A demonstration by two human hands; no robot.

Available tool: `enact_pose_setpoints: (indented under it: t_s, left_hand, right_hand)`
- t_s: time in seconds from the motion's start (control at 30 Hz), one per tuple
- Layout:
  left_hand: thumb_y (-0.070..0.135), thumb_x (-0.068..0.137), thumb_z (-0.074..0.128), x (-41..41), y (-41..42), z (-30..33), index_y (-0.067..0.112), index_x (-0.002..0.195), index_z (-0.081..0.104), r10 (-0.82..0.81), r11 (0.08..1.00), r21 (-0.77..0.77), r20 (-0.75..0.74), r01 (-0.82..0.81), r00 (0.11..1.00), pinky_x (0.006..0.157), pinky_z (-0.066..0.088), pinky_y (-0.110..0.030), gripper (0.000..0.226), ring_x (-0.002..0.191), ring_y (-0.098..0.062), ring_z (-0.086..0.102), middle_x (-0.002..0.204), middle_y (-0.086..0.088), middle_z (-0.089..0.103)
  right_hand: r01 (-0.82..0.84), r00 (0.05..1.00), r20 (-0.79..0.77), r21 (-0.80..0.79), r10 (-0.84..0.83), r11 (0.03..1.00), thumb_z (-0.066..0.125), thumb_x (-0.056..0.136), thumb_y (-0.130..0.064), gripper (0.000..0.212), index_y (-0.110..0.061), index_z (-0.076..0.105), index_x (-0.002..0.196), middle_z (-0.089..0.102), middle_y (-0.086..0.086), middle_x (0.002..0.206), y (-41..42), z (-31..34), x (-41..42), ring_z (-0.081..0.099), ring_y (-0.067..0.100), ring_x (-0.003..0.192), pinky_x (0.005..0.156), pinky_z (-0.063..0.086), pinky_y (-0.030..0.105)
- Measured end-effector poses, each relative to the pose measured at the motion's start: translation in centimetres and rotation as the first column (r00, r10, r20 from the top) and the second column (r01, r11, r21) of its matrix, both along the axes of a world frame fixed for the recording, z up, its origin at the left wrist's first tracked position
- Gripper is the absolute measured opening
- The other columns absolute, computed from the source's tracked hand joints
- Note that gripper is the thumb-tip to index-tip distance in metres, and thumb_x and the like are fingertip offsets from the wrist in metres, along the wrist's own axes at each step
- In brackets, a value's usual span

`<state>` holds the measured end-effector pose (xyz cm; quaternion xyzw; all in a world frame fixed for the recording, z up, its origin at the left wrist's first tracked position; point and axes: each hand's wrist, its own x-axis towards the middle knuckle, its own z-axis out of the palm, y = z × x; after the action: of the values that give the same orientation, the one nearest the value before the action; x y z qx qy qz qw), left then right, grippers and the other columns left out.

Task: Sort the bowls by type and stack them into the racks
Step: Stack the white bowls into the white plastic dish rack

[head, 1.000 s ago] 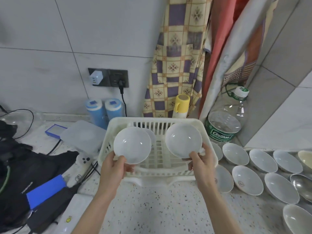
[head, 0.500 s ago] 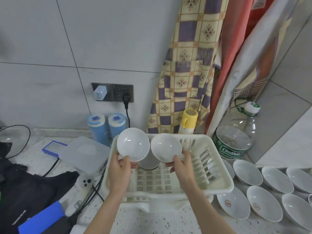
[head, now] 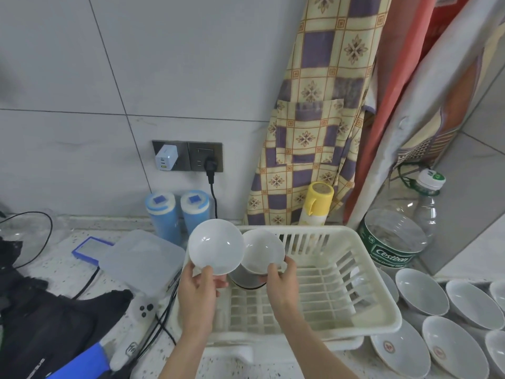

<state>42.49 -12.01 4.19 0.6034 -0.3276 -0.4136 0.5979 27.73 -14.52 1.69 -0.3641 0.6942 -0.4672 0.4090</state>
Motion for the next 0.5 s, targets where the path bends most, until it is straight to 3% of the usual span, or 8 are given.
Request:
enact_pose_setpoints:
  t_s: [0.17, 0.27, 0.4, 0.5]
  left_hand:
    - [0.030, 0.075, 0.050, 0.2, 0.0, -0.2, 0.018, 0.110, 0.060, -0.008, 1.000, 0.023, -0.020, 0.008, 1.000, 0.052, 0.045, -0.030, 0.039, 0.056, -0.016, 0.070, 0.068, -0.006, 0.074]
    - [0.029, 0.075, 0.049, 0.2, -0.1, -0.3, 0.017, 0.112, 0.060, -0.019, 1.000, 0.025, -0.017, 0.019, 1.000, 0.051, 0.045, -0.029, 0.040, 0.056, -0.016, 0.069, 0.068, -0.006, 0.074]
    - [0.028, 0.076, 0.049, 0.3, -0.1, -0.3, 0.018, 0.108, 0.061, -0.034, 0.999, 0.029, -0.002, 0.034, 0.999, 0.050, 0.046, -0.029, 0.036, 0.056, -0.016, 0.069, 0.069, -0.007, 0.074]
    - [0.023, 0.081, 0.050, 0.4, -0.1, -0.4, 0.016, 0.107, 0.062, -0.043, 0.998, 0.038, -0.011, 0.043, 0.999, 0.052, 0.046, -0.031, 0.029, 0.054, -0.015, 0.068, 0.069, -0.008, 0.074]
  right_hand:
    - [-0.006, 0.997, -0.075, 0.046, 0.010, 0.999, 0.049, 0.094, -0.021, 0.040, -0.017, 0.046, 0.134, 0.063, -0.014, 0.076, -0.1, -0.5, 0.5, 0.060, -0.003, 0.066, 0.048, 0.037, 0.016]
    - [-0.033, 0.996, -0.082, 0.072, 0.039, 0.997, 0.048, 0.095, -0.023, 0.036, -0.018, 0.047, 0.130, 0.072, -0.003, 0.080, -0.1, -1.0, 0.6, 0.062, -0.008, 0.057, 0.045, 0.036, 0.013]
    - [-0.050, 0.995, -0.080, 0.086, 0.057, 0.995, 0.046, 0.095, -0.025, 0.038, -0.015, 0.047, 0.131, 0.073, 0.006, 0.092, -0.2, -1.1, 0.6, 0.062, 0.007, 0.061, 0.051, 0.040, 0.020]
    - [-0.073, 0.994, -0.080, 0.088, 0.080, 0.993, 0.046, 0.095, -0.024, 0.038, -0.015, 0.046, 0.132, 0.073, 0.007, 0.090, -0.2, -1.2, 0.4, 0.058, -0.004, 0.046, 0.043, 0.036, 0.015]
